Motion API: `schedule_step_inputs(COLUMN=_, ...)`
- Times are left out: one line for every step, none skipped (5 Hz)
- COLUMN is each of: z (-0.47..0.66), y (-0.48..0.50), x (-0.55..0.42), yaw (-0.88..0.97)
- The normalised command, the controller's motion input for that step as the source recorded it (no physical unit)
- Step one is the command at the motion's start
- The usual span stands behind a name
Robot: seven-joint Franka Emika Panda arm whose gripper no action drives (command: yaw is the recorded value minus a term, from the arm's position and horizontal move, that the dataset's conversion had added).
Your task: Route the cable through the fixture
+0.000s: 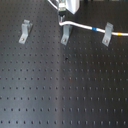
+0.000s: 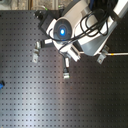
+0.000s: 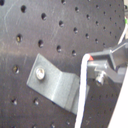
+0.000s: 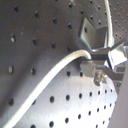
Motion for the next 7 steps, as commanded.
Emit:
schedule_step_inputs(z=-0.02, y=-0.167, x=-0.064, yaw=-0.22)
schedule_step_inputs(z=-0.09, y=-0.202, x=0.031, yaw=-0.09)
schedule_step_inputs(z=-0.04, y=-0.094, x=0.065, yaw=0.19)
schedule_step_inputs(z=0.00, y=-0.011, x=0.013, yaw=0.57)
schedule_step_inputs(z=0.02, y=0.089, x=-0.086, yaw=0.81)
schedule_step_inputs(z=0.00, y=-0.027, x=-0.027, yaw=0.19)
schedule_step_inputs(z=0.07, y=-0.012, x=-0.031, yaw=0.07)
